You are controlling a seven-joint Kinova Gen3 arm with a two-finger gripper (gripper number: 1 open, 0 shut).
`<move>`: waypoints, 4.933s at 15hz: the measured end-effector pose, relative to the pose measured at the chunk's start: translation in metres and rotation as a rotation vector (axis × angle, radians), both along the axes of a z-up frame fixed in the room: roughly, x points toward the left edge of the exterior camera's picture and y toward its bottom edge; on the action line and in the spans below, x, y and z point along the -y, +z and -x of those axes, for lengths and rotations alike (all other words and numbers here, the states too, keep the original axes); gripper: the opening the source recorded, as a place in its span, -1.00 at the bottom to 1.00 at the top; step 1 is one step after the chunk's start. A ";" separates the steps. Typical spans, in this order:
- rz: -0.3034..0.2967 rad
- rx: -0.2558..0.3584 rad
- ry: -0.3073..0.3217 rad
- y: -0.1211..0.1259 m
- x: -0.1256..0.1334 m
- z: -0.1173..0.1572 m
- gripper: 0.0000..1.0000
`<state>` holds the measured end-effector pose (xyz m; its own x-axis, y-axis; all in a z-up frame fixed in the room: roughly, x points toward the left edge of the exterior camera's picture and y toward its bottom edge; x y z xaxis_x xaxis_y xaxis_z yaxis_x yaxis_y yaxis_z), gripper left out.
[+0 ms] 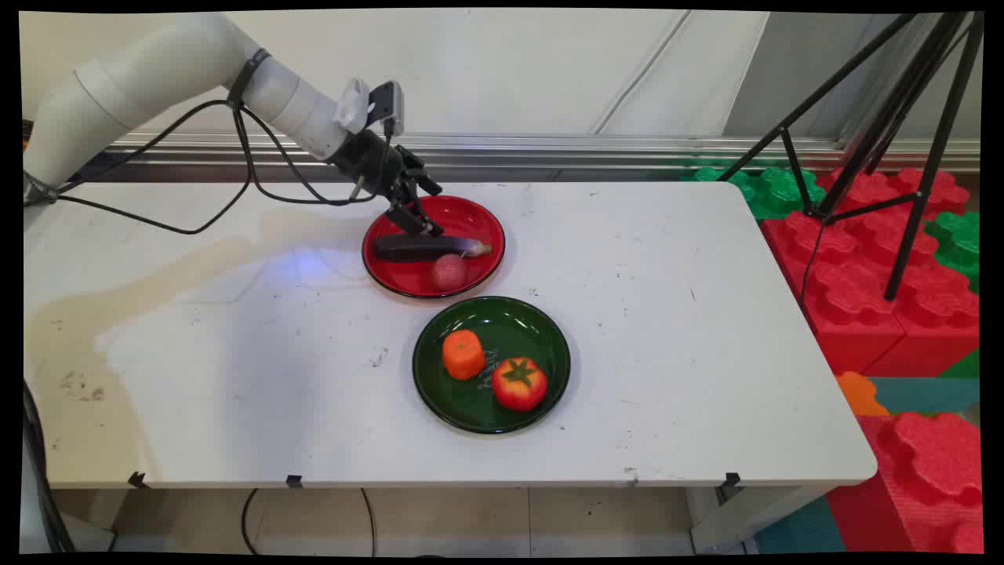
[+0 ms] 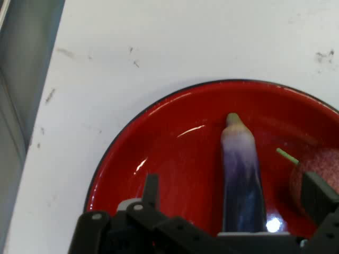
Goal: Pick up the mandarin from the green plate
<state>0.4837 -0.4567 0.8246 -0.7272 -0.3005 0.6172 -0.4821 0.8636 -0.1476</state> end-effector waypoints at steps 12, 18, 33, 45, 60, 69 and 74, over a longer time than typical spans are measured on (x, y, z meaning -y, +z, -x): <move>0.032 -0.072 -0.002 0.057 -0.047 -0.041 1.00; 0.037 -0.118 -0.005 0.089 -0.085 -0.065 1.00; 0.042 -0.163 -0.037 0.137 -0.159 -0.116 1.00; 0.039 -0.164 -0.132 0.122 -0.161 -0.055 1.00; -0.063 -0.058 -0.184 0.033 -0.152 0.044 1.00; -0.112 -0.008 -0.190 -0.009 -0.146 0.078 1.00; -0.124 0.013 -0.197 -0.029 -0.143 0.093 1.00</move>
